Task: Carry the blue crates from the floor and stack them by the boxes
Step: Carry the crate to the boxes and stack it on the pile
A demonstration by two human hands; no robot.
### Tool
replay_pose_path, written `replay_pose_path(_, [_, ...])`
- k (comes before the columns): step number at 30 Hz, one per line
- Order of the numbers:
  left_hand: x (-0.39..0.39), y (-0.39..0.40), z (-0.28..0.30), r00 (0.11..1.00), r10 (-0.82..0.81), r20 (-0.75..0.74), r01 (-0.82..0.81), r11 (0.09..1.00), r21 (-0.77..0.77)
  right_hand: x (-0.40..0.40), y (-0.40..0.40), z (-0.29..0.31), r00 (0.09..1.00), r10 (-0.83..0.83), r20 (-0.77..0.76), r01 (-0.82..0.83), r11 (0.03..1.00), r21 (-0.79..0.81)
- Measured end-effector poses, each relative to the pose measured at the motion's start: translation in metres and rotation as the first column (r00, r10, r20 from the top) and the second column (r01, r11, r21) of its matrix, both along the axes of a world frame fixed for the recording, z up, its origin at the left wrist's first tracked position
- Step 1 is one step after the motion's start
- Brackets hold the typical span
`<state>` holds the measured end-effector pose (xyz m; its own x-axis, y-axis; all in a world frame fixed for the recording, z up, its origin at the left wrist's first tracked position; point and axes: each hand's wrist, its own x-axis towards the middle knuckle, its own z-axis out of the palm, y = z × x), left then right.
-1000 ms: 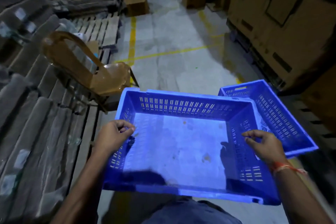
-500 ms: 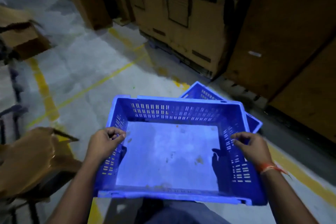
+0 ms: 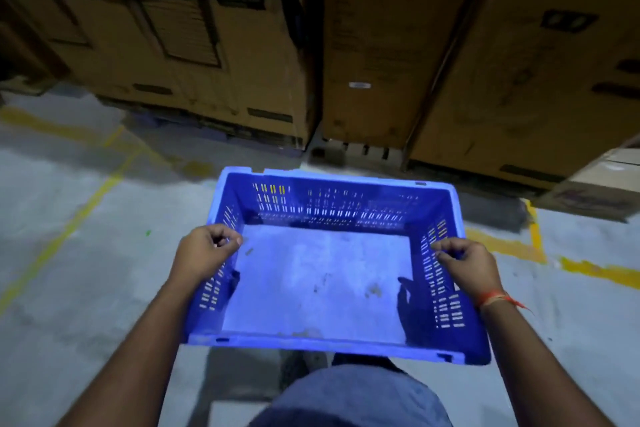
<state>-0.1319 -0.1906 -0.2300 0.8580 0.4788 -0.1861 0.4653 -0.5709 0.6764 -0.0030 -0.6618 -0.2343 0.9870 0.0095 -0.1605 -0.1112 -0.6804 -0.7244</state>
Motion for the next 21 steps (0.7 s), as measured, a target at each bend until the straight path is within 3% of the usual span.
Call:
replay_pose_path(9, [0.112,0.022,-0.019,0.987,-0.156,-0.042,0.157,0.987,0.026,0.033,0.019,-0.013,0.988,-0.150,-0.038,0.148,0.988,-0.039])
replay_pose_path(21, [0.220,0.021,-0.051,0.980,-0.181,-0.076,0.182,0.983,0.003,0.121,0.026,-0.048,0.973,-0.218,-0.070,0.211,0.973,-0.098])
